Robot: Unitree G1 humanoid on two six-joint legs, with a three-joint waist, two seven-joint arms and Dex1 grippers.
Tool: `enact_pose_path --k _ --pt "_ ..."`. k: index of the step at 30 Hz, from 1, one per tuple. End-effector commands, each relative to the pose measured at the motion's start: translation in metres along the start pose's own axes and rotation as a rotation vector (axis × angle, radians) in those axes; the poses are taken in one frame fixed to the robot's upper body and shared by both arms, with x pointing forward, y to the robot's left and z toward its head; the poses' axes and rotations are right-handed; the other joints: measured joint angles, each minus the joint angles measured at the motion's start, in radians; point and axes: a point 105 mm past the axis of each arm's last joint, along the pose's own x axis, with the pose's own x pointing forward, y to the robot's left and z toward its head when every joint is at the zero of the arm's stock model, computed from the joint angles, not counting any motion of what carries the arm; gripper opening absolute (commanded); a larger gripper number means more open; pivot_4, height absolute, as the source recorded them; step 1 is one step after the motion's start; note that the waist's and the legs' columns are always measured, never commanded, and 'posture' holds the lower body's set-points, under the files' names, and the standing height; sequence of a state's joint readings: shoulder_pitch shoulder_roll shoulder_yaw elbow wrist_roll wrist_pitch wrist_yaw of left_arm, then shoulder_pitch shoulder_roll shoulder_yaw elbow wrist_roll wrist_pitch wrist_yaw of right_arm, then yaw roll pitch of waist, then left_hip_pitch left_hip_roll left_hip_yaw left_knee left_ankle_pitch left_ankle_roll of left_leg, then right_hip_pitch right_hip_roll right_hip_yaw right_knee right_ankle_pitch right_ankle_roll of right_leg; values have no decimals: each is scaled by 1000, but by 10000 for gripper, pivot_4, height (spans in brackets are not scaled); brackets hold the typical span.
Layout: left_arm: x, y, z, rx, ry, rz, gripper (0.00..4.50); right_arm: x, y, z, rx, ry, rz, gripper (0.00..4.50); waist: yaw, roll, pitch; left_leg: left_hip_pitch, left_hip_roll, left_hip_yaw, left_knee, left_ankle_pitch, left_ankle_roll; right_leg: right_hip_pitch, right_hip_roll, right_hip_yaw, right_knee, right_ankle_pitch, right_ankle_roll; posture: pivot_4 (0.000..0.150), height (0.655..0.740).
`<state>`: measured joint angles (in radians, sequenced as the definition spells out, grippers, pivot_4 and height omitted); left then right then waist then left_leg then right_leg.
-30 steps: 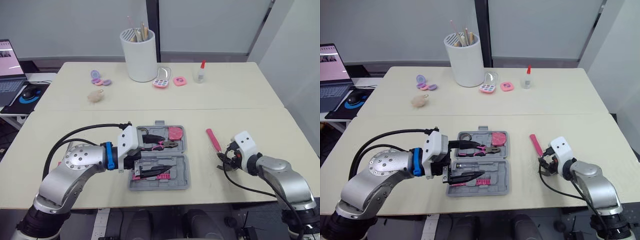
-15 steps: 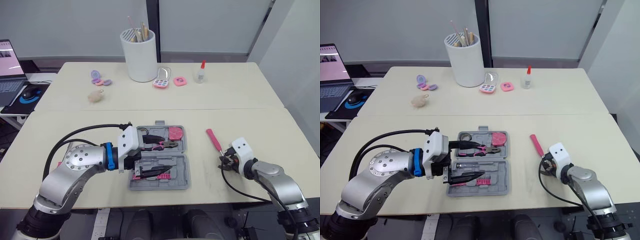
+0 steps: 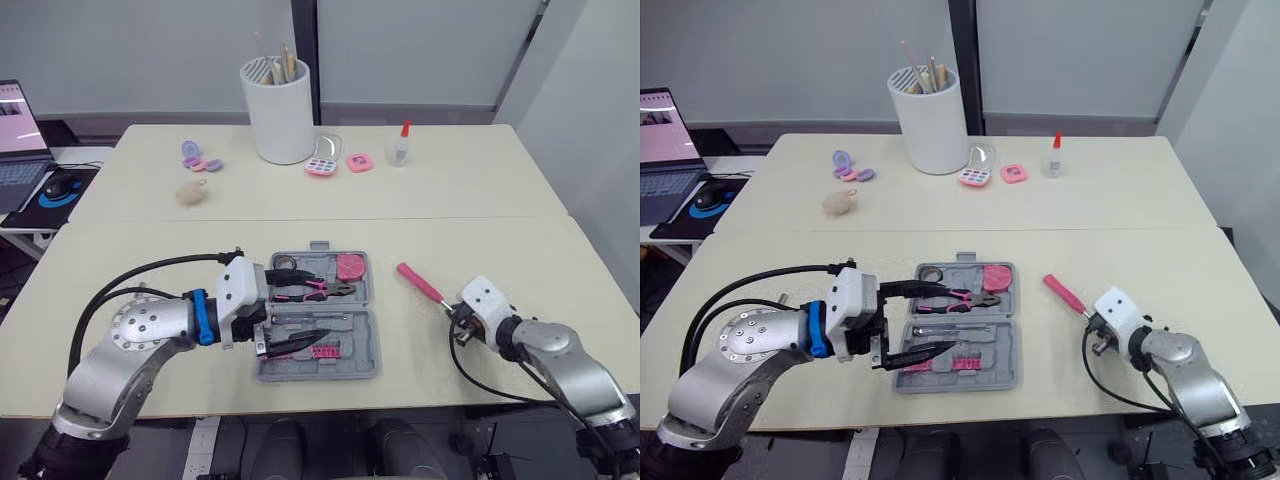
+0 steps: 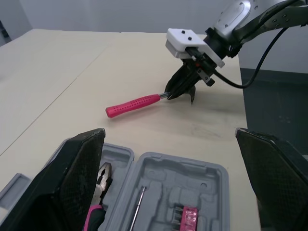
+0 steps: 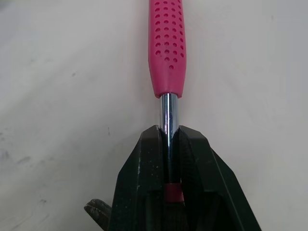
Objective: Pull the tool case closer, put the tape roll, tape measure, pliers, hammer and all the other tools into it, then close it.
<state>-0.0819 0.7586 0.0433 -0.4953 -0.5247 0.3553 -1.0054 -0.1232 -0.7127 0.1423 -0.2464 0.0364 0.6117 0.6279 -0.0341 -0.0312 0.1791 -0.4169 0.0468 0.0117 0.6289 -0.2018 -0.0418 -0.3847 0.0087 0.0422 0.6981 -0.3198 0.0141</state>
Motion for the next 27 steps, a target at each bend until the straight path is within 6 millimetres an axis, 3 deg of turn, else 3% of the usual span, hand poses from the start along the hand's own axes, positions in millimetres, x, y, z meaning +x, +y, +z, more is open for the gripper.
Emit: enact_pose_path --k 1,9,16,21,27 --pt "-20 7 7 59 -10 21 45000 -10 8 37 -207 -65 127 2079 0 0 0 0 0 0 0 0 0 0 0 0 0 0 0 1500 7400" --pt "-61 -6 6 -26 63 -56 45000 -12 43 92 -455 -73 359 2079 -3 0 0 -1 1 -1 0 0 0 -1 -3 -1 0 0 -1 1500 7400" --pt "-90 -13 -2 -17 153 -98 45000 -6 93 104 -540 -56 527 2079 4 0 0 -1 1 -1 0 0 0 -1 -4 -1 -1 0 -2 1500 7400" --pt "-103 -11 -13 -25 229 -127 45000 11 105 117 -579 -68 514 2079 2 0 0 -1 0 0 0 0 0 -2 -6 -1 0 1 -3 1500 7400" --pt "-110 -5 -13 -25 252 -142 45000 21 113 132 -601 -90 495 2079 2 0 0 -2 1 0 0 0 0 -3 -6 -2 0 1 -4 1500 7400"
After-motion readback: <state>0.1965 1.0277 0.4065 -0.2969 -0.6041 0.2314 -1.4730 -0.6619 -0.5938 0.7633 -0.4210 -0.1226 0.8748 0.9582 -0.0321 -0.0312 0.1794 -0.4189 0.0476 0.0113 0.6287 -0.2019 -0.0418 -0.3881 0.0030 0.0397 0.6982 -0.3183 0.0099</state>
